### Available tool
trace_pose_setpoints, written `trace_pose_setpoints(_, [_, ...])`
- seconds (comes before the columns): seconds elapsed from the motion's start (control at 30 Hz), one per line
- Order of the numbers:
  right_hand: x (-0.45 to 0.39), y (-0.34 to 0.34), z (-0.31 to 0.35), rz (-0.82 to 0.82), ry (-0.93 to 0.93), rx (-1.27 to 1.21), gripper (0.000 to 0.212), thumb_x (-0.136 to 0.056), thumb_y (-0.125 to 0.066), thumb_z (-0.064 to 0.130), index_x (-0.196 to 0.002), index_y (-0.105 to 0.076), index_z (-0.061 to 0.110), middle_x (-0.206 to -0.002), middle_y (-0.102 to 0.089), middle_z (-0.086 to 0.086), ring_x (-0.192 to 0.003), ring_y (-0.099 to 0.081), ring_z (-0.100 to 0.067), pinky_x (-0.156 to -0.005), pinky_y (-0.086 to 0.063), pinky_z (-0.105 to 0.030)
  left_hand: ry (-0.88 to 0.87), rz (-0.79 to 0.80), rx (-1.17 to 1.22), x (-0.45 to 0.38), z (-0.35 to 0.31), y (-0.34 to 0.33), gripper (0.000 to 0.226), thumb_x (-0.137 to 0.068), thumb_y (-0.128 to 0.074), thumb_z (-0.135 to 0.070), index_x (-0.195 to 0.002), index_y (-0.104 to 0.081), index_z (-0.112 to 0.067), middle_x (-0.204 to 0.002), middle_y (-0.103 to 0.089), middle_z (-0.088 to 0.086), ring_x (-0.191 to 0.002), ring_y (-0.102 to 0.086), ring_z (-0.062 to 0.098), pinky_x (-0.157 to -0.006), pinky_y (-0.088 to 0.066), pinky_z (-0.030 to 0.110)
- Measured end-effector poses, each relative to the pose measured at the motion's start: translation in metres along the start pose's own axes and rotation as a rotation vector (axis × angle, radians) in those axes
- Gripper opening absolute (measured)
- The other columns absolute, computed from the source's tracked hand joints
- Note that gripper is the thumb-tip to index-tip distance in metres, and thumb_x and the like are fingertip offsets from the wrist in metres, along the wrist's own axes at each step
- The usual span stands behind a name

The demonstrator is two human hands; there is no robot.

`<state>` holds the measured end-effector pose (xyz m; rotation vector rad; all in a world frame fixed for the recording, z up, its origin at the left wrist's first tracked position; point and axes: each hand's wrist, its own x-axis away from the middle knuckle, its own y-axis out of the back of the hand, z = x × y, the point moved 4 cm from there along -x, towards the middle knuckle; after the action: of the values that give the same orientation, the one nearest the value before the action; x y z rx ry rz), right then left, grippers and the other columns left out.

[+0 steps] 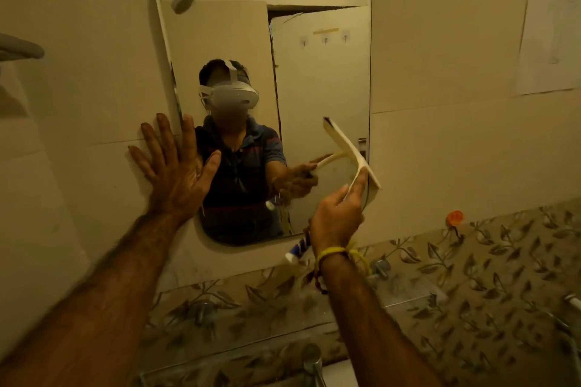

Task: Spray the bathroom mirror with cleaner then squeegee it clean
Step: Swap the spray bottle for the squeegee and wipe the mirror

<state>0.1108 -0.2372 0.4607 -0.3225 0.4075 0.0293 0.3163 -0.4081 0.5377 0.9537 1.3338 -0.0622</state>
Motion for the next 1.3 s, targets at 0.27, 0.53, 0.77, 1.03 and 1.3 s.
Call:
trace_pose_setpoints(0.27, [0.076, 0.001, -0.005, 0.263, -0.007, 0.042, 0.054, -0.104, -0.038, 0.018, -0.155, -0.024, 0.033, -0.053, -0.04, 0.007, -0.04, -0.044, -0.005, -0.036, -0.034, -0.014, -0.013, 0.106, 0.13, 0.003, 0.0, 0.01, 0.08, -0.097, -0.023, -0.063, -0.16, 0.016, -0.03, -0.165, 0.03, 0.006, -0.148, 0.035, 0.027, -0.114, 0.024, 0.059])
trace_pose_setpoints(0.53, [0.078, -0.002, 0.008, 0.327, -0.002, 0.106, 0.055, -0.105, -0.037, 0.019, -0.156, -0.022, 0.03, -0.054, -0.039, 0.005, -0.042, -0.036, -0.005, -0.037, -0.035, -0.015, 0.005, 0.186, 0.209, 0.002, 0.005, 0.017, 0.075, -0.096, -0.011, -0.061, -0.155, 0.024, -0.031, -0.154, 0.044, -0.006, -0.138, 0.046, 0.015, -0.112, 0.031, 0.048])
trace_pose_setpoints(0.77, [0.075, -0.007, 0.02, 0.586, 0.412, 0.424, 0.069, -0.102, -0.04, 0.023, -0.157, -0.002, 0.039, -0.059, -0.046, 0.007, -0.046, -0.041, -0.002, -0.041, -0.028, -0.013, 0.032, 0.237, 0.456, 0.034, 0.001, 0.005, 0.069, -0.099, -0.014, -0.055, -0.151, 0.028, -0.04, -0.155, 0.035, -0.02, -0.141, 0.04, 0.002, -0.118, 0.03, 0.047])
trace_pose_setpoints(1.03, [0.073, 0.001, 0.015, 0.872, 1.056, 0.801, 0.091, -0.089, -0.058, 0.006, -0.157, -0.005, 0.035, -0.054, -0.047, 0.0, -0.036, -0.035, -0.015, -0.033, -0.04, -0.027, 0.27, 0.13, 0.813, 0.051, 0.006, 0.012, 0.066, -0.102, -0.021, -0.054, -0.157, 0.013, -0.043, -0.167, 0.02, -0.016, -0.152, 0.022, 0.007, -0.124, 0.009, 0.042])
trace_pose_setpoints(1.3, [0.039, -0.018, 0.028, 0.931, 1.371, 0.873, 0.085, -0.09, -0.057, 0.007, -0.157, -0.013, 0.035, -0.065, -0.057, -0.008, -0.04, -0.048, -0.024, -0.036, -0.044, -0.033, 0.342, 0.166, 0.828, 0.05, 0.007, 0.014, 0.063, -0.104, -0.023, -0.056, -0.154, 0.015, -0.05, -0.168, 0.017, -0.014, -0.152, 0.02, 0.007, -0.121, 0.003, 0.041])
